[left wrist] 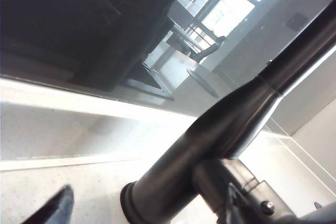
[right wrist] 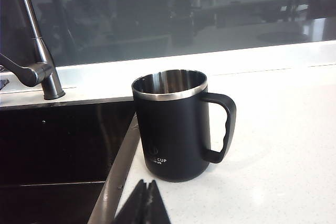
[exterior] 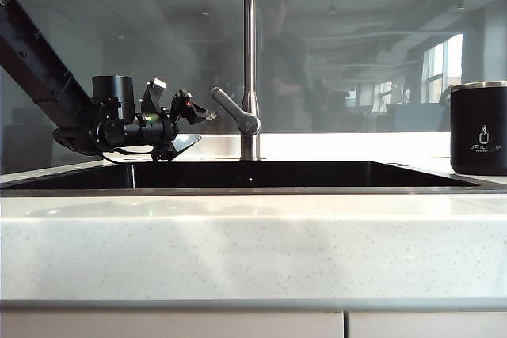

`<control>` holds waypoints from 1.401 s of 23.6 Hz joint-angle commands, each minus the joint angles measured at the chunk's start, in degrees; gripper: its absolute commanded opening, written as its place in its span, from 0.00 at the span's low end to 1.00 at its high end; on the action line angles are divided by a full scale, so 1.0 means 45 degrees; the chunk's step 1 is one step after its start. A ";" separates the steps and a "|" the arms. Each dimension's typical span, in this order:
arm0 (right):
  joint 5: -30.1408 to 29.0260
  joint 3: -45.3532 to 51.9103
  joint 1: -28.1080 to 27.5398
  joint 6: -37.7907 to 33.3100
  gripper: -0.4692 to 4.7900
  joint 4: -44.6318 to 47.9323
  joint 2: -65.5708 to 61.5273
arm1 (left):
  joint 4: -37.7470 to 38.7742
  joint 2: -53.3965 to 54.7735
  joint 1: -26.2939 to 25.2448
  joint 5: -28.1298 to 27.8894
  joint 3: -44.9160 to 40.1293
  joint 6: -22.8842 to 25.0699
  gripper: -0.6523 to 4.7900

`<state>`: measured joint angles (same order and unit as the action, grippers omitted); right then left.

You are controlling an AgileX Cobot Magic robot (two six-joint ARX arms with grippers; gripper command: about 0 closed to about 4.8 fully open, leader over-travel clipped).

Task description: Pick up the mug next to the sink, go to the faucet to get some water, pour the water into the sink, and finally put the mug back to its place.

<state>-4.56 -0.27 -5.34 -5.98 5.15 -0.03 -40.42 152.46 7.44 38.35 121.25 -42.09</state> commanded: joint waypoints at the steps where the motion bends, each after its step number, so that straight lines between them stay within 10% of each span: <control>1: -0.0015 0.0044 0.0000 0.0010 0.08 0.0214 0.0029 | -0.0078 -0.0044 0.0024 0.0058 0.0024 0.0015 0.80; 22: -0.0015 0.0044 0.0005 0.0015 0.08 0.0189 0.0029 | 0.0491 -0.1617 -0.0185 0.0199 0.0102 0.1530 0.80; 29: -0.0015 0.0044 0.0005 0.0010 0.08 0.0189 0.0029 | 0.4809 -0.3570 -0.0374 -0.0107 0.0102 0.3687 0.80; 33: -0.0015 0.0044 0.0005 0.0015 0.08 0.0189 0.0029 | 0.9175 -0.5265 -0.0345 -0.2404 0.0102 0.6266 0.80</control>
<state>-4.56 -0.27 -5.34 -6.00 5.04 -0.03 -5.06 131.04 5.96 31.35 121.49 -18.52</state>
